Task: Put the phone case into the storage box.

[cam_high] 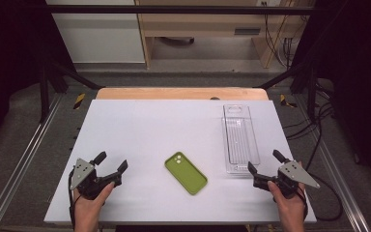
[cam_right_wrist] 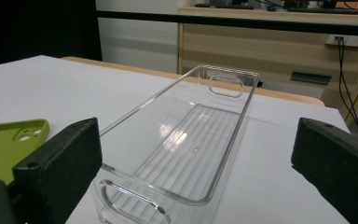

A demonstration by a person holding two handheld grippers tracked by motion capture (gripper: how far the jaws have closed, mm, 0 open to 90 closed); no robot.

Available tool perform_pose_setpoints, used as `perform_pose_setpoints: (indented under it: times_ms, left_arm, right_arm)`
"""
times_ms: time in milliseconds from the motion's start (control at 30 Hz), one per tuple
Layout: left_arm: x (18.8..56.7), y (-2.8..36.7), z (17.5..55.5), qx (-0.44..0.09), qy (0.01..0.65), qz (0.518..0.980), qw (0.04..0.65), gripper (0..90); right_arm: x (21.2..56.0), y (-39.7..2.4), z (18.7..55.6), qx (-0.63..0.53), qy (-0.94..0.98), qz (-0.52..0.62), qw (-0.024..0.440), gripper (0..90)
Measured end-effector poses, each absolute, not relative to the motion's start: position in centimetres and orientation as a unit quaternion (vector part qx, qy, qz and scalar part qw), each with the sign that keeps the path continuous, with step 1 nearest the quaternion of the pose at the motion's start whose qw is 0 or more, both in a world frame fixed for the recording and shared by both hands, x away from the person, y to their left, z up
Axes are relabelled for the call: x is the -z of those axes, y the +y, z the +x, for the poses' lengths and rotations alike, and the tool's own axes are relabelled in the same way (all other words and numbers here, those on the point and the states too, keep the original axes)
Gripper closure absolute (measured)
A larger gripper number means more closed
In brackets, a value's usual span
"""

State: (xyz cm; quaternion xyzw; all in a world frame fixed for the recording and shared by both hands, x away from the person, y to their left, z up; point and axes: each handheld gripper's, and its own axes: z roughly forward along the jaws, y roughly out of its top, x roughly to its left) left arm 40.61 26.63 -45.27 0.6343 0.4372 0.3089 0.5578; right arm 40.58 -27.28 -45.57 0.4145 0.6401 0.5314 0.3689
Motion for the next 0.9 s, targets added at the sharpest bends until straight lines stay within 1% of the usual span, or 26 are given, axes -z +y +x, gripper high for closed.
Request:
perform_pose_setpoints:
  times_ms: [333, 600, 767, 900]
  left_arm:
    - [45.6, 26.5, 40.9, -0.307, 0.435, 0.64, 0.554, 4.4]
    - [45.7, 26.4, 41.0, -0.306, 0.434, 0.643, 0.552, 3.6]
    - [45.8, 26.5, 40.8, -0.307, 0.435, 0.639, 0.555, 3.1]
    - [45.8, 26.4, 40.7, -0.306, 0.433, 0.641, 0.555, 3.1]
  right_arm:
    - [45.6, -26.8, 40.6, -0.523, 0.646, 0.416, 0.369, 2.8]
    - [45.3, -27.1, 40.5, -0.524, 0.641, 0.422, 0.369, 3.3]
    - [44.1, -26.9, 40.8, -0.521, 0.64, 0.429, 0.368, 3.6]
    - [42.5, -25.7, 41.1, -0.514, 0.654, 0.423, 0.36, 3.6]
